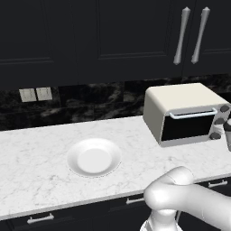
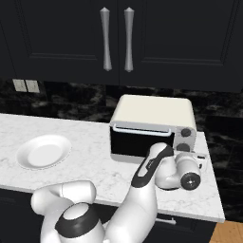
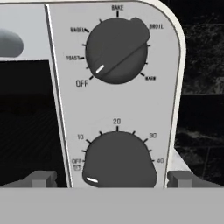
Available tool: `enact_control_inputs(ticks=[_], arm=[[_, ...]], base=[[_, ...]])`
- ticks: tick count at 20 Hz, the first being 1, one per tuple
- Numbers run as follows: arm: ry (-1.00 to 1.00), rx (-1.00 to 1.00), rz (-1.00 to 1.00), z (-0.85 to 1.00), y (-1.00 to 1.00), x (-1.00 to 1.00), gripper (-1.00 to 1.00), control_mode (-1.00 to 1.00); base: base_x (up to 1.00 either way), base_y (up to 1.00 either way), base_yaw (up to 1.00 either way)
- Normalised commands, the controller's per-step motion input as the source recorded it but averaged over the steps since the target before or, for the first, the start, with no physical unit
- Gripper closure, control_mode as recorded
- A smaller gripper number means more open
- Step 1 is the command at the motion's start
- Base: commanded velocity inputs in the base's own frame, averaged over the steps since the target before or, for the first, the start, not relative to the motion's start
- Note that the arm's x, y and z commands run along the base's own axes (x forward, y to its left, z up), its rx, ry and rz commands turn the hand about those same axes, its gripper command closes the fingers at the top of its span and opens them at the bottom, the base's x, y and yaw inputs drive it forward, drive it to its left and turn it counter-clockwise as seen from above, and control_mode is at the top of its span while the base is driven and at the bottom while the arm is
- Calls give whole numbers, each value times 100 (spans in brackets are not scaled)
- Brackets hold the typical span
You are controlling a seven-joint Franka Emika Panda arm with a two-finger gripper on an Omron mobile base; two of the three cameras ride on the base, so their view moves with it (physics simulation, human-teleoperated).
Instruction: Pick up the kebab skewer and baguette bread, and place them inside the toaster oven. Close the toaster oven door and start by setting the timer.
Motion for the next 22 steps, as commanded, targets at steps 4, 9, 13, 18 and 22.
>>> enact_control_inputs(ticks=[4, 9, 13, 18, 22], arm=[[0, 0, 0, 0, 0, 6, -100, -100], [0, 0, 0, 0, -1, 18, -100, -100], [0, 0, 0, 0, 0, 14, -100, -100], [0, 0, 0, 0, -4, 3, -100, -100], [-1, 0, 0, -4, -3, 2, -100, -100]], base=[[0, 0, 0], [0, 0, 0], [0, 0, 0], [0, 0, 0], [0, 0, 0]])
